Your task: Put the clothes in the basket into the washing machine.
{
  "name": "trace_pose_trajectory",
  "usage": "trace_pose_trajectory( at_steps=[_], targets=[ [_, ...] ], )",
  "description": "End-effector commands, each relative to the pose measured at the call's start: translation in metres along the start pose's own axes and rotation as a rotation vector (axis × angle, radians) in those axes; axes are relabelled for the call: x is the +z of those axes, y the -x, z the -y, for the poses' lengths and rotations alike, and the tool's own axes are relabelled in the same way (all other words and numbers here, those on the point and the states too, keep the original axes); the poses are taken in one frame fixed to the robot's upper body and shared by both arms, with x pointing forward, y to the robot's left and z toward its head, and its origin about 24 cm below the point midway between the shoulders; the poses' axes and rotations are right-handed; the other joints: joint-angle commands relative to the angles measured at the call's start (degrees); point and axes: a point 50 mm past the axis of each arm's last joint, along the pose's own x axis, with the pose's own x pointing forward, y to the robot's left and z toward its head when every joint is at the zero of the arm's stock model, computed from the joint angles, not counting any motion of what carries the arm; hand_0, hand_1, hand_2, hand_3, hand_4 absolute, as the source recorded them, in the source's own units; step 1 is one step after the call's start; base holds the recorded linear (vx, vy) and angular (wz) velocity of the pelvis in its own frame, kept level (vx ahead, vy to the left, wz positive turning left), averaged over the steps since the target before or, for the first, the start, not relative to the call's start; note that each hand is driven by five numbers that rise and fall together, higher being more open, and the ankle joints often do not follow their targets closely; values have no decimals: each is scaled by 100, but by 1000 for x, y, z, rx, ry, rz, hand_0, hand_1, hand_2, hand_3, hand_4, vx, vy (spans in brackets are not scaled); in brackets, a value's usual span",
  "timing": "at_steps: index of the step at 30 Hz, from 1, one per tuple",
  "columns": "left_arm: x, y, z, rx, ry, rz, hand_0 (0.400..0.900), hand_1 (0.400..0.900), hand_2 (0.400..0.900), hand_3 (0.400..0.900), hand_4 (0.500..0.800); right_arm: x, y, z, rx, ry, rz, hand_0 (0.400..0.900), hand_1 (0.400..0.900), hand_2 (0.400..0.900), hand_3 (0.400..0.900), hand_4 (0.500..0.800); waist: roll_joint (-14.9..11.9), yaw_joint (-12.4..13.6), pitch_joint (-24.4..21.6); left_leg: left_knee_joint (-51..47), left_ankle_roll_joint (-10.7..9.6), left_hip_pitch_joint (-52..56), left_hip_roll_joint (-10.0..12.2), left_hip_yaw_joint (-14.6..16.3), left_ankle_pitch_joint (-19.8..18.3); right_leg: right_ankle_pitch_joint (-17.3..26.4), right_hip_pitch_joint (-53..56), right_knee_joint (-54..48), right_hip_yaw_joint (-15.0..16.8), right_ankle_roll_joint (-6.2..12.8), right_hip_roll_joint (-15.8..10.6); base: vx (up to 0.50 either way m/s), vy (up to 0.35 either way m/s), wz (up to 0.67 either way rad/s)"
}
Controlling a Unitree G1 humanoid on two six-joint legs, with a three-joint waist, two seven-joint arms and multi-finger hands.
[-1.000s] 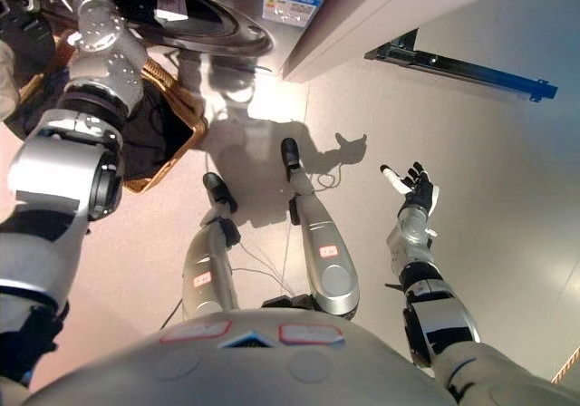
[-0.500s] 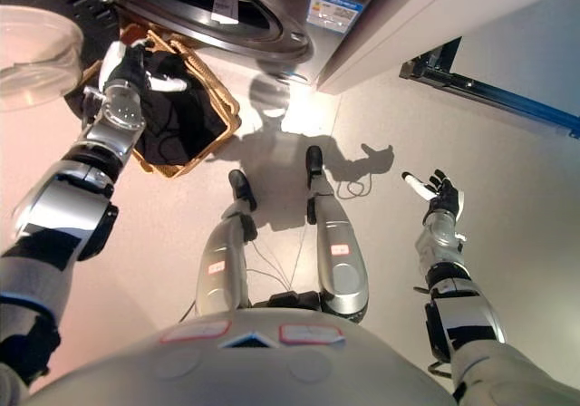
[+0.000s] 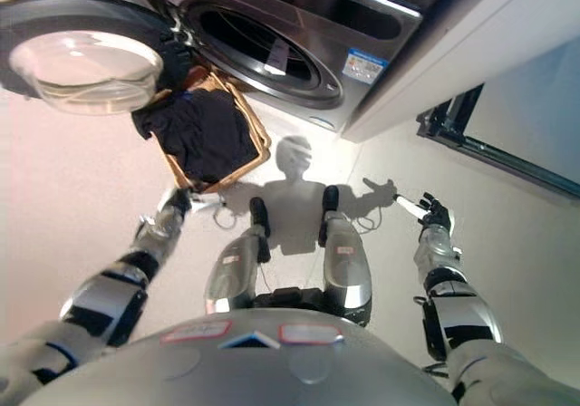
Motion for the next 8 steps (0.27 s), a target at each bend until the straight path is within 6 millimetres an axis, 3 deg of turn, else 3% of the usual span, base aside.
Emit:
trace_pose_trajectory(
  at_steps=[1, 4, 8],
  targets=[
    [-21, 3, -9, 37, 18, -59, 900, 900, 900, 900, 800, -34, 7, 18, -38, 82, -92, 900, 900, 900, 900, 800, -88, 102, -636, 49, -110, -22, -91, 23, 48, 302, 395, -387, 134, 436, -62, 87, 31, 3],
    [-44, 10, 6, -7, 6, -134, 900, 900, 900, 900, 800, -50, 10, 19, -40, 114, -154, 900, 900, 900, 900, 800, -35, 145, -753, -253, -123, 325, -103, 78, 112, 365, 683, -619, 117, 476, -71, 76, 33, 4],
    [-60, 16, 15, -32, -7, -188, 900, 900, 900, 900, 800, -65, 15, 19, -24, 177, -211, 900, 900, 900, 900, 800, 26, 186, -862, -582, -127, 637, -100, 100, 192, 391, 950, -774, 78, 524, -93, 64, 37, 6]
  ],
)
